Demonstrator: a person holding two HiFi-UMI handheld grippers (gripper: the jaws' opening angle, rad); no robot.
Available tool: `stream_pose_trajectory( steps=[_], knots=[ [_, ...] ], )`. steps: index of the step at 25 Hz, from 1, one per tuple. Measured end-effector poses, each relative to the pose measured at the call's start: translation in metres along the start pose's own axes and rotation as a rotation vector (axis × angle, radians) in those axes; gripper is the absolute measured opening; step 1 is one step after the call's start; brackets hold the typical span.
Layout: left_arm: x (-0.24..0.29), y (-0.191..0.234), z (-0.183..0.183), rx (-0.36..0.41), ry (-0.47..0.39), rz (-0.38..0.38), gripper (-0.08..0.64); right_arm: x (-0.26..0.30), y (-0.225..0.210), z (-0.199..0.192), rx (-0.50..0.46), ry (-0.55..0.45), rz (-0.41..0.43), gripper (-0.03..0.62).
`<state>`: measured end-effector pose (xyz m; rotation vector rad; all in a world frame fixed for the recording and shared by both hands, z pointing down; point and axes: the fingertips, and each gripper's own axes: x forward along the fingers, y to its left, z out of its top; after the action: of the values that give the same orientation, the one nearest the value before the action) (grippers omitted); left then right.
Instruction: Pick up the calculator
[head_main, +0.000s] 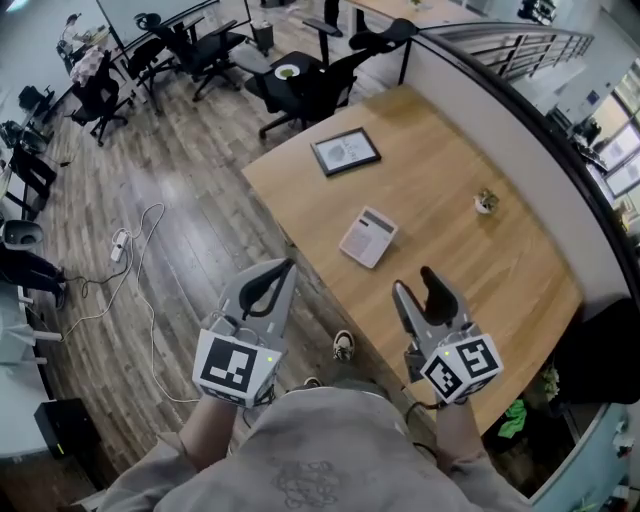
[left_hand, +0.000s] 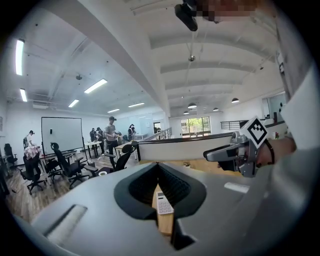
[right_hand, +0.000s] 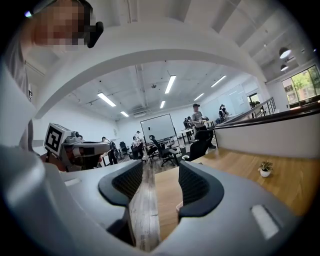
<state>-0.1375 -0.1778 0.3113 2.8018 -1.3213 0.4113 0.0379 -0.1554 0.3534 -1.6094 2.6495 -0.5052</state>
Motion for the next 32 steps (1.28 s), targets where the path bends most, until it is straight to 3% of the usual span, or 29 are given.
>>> stream_pose_trajectory(
  steps=[3,6,8,15,23,27,32],
  knots=[
    [0.037,-0.001,-0.002,0.027,0.022,-0.029,0.002,0.017,-0.036,-0.002,0.038,0.031,0.011,0.212],
    [0.070,-0.006,-0.013,0.051,0.079,-0.069,0.002,0.033,-0.062,-0.015,0.155,0.077,0.070,0.212],
    [0.089,-0.011,-0.022,0.076,0.111,-0.096,0.002,0.043,-0.077,-0.025,0.183,0.110,0.088,0.212],
    [0.138,-0.015,-0.049,0.098,0.193,-0.146,0.002,0.082,-0.124,-0.064,0.186,0.223,0.098,0.212],
    [0.172,0.008,-0.082,0.095,0.261,-0.168,0.002,0.138,-0.156,-0.117,0.174,0.393,0.138,0.212],
    [0.192,0.023,-0.105,0.089,0.300,-0.199,0.002,0.165,-0.175,-0.143,0.150,0.464,0.104,0.212],
    [0.224,0.030,-0.134,-0.004,0.356,-0.305,0.002,0.189,-0.193,-0.171,0.136,0.545,0.090,0.218]
  ],
)
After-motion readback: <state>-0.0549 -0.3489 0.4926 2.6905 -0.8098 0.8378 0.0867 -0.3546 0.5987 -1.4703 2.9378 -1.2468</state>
